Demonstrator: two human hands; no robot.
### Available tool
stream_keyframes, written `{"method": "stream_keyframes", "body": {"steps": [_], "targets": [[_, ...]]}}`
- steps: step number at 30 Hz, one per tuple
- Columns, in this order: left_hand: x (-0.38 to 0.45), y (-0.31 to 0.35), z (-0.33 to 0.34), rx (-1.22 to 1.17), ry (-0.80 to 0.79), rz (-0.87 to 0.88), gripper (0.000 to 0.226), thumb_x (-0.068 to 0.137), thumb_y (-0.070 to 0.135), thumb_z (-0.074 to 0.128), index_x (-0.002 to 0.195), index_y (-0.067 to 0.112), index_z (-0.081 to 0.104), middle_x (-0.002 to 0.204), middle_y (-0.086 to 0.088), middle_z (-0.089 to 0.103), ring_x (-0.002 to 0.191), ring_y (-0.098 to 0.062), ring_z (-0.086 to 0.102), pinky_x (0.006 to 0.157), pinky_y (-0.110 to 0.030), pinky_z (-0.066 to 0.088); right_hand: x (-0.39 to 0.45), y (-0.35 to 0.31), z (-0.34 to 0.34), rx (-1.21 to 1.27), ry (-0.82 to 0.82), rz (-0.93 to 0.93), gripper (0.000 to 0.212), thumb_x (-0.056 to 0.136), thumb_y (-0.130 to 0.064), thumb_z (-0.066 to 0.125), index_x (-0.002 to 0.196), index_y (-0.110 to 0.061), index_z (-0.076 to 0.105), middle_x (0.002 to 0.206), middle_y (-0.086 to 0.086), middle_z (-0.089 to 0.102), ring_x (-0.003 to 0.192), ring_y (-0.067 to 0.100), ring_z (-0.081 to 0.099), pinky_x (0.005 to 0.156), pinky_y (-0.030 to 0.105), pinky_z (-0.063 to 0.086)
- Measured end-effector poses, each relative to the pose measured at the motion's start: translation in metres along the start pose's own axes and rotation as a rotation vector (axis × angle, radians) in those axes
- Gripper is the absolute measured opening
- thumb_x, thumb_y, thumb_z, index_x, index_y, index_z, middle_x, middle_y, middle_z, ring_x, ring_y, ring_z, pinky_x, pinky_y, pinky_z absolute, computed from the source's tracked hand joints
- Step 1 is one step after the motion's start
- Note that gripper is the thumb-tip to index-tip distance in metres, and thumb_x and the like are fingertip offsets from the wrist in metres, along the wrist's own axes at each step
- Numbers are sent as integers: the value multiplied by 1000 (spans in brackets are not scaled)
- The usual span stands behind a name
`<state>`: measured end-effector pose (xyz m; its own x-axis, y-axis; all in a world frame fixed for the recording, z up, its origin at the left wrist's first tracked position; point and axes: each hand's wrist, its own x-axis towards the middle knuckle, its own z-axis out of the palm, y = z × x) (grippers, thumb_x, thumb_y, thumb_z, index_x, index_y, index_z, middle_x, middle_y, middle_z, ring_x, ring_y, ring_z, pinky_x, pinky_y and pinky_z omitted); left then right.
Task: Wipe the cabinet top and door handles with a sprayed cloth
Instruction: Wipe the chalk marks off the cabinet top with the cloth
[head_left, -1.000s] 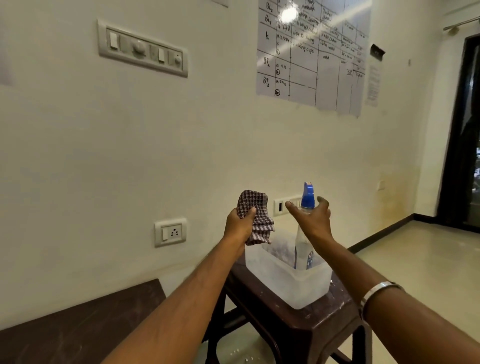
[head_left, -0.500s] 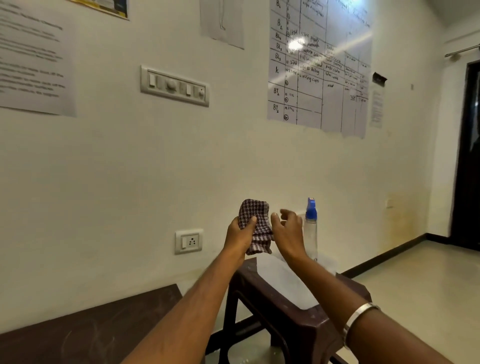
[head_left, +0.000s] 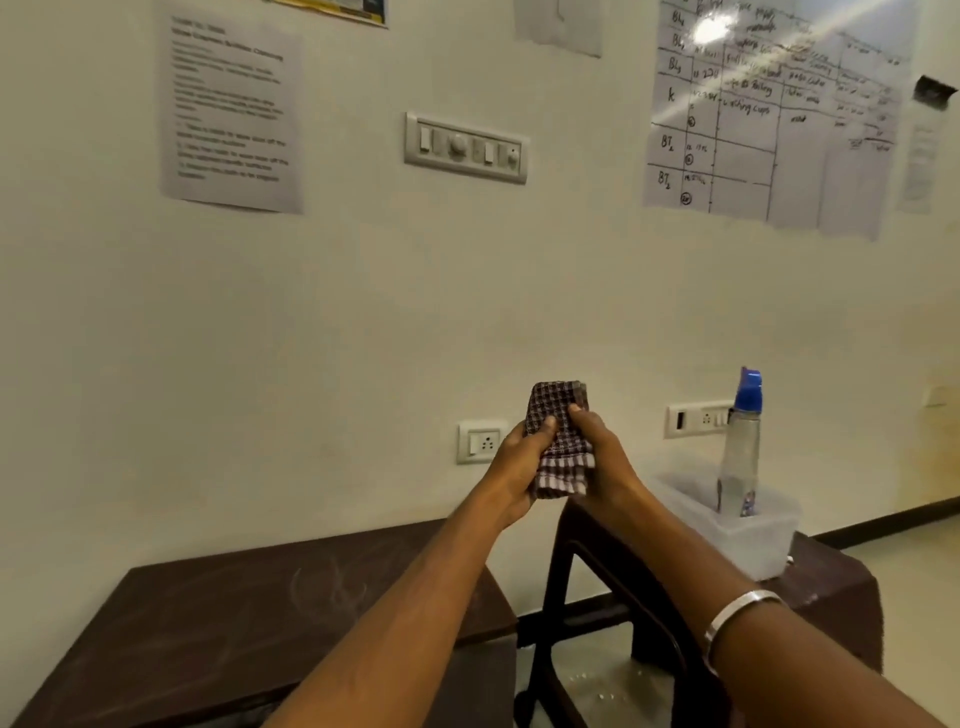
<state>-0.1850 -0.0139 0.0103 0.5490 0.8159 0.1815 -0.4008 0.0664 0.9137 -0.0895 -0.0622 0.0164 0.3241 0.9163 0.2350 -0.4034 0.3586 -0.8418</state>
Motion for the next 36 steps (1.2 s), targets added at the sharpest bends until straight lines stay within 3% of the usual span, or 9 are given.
{"method": "stream_keyframes", "body": {"steps": [5,8,12,18,21,24,28,32,36], "targets": [[-1,-1,-39,122,143,5,35,89,38,63,117,16,60,107,-7,72,96,-24,70,83,-42,57,11,42,30,71,36,-42,31,97,-26,50,122,-8,51,115,19,63,99,30,67,79,44,58],[-9,2,-64,399,291,-1,58,82,56,63,121,14,55,112,-6,69,96,-20,69,80,-34,57,16,71,39,128,26,-27,24,99,-24,48,120,-12,49,115,18,61,99,30,66,87,49,56],[-27,-7,-103,892,490,-9,87,75,74,54,136,14,40,133,-4,37,116,-24,54,79,-31,49,18,107,50,13,39,72,28,101,-27,44,127,-18,40,120,20,59,105,38,64,91,58,52],[-59,-42,-179,1389,581,96,61,93,54,44,139,15,39,138,-5,37,130,-22,38,107,-42,37,34,165,63,-235,59,214,29,99,-34,46,125,-27,34,111,15,58,97,34,64,82,52,57],[-81,-65,-222,1613,628,112,56,96,47,38,141,16,39,146,-6,35,138,-24,27,115,-42,23,44,199,62,-385,104,266,35,98,-35,47,128,-26,32,113,15,58,100,34,62,91,56,52],[-104,-90,-262,1729,663,78,58,98,46,30,148,17,30,158,-4,21,147,-21,8,120,-40,1,56,227,55,-569,155,286,38,98,-36,47,130,-22,31,113,14,57,98,33,60,93,56,51],[-114,-117,-298,1798,620,46,63,97,51,18,152,20,18,161,-1,11,148,-18,-2,119,-37,-11,79,253,46,-801,195,267,36,98,-32,48,128,-17,33,109,18,59,93,36,61,87,51,53],[-103,-141,-311,1775,588,96,64,96,53,16,152,23,19,160,3,13,148,-14,-3,120,-37,-9,112,267,34,-1085,189,154,30,98,-25,46,124,-14,36,102,17,59,74,29,54,69,39,46],[-89,-156,-319,1775,613,97,66,95,55,14,153,24,14,160,7,9,147,-10,-7,120,-36,-9,154,274,16,-1351,177,24,29,98,-24,45,123,-11,36,103,20,59,82,35,55,70,40,43]]}}
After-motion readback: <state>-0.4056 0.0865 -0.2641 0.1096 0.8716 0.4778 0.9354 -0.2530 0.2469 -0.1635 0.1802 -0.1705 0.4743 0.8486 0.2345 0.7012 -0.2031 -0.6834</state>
